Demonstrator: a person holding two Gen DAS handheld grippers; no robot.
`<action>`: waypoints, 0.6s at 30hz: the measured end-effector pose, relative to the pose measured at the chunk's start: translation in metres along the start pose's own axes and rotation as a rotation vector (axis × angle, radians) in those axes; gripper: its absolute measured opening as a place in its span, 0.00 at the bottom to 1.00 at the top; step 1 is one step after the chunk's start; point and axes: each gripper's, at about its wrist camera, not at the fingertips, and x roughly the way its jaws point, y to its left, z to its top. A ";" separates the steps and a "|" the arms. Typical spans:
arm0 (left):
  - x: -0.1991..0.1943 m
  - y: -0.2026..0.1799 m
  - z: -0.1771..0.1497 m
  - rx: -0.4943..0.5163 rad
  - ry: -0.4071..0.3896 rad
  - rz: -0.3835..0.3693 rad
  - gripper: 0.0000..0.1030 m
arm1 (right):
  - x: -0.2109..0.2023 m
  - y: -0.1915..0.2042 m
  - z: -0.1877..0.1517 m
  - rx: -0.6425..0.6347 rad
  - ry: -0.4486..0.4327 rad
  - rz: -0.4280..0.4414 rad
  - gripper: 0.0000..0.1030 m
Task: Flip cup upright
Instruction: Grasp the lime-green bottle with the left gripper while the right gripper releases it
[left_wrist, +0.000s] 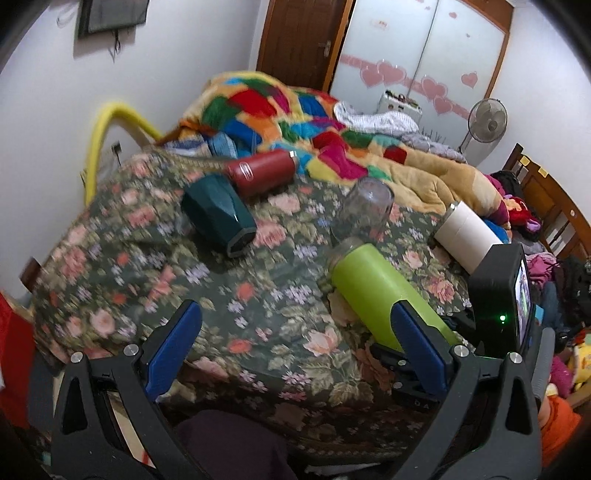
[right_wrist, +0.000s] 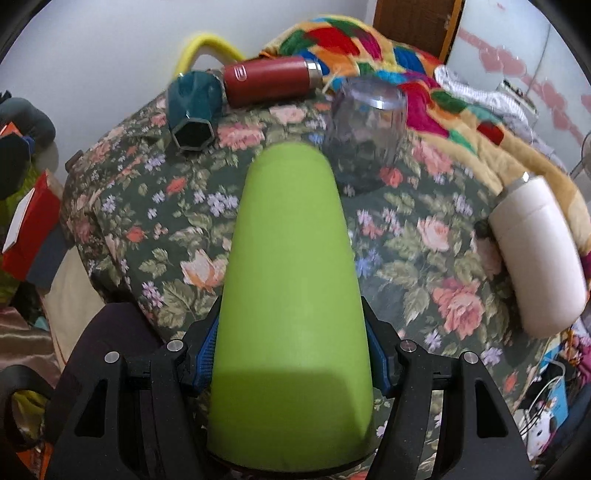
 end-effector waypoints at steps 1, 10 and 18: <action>0.006 0.002 0.000 -0.007 0.021 -0.013 1.00 | 0.003 -0.001 -0.001 0.007 0.015 0.007 0.60; 0.036 -0.005 0.000 -0.010 0.125 -0.075 0.97 | 0.001 -0.005 -0.005 0.029 0.043 0.040 0.61; 0.063 -0.023 0.004 -0.023 0.234 -0.161 0.87 | -0.049 -0.023 -0.020 0.083 -0.044 0.041 0.65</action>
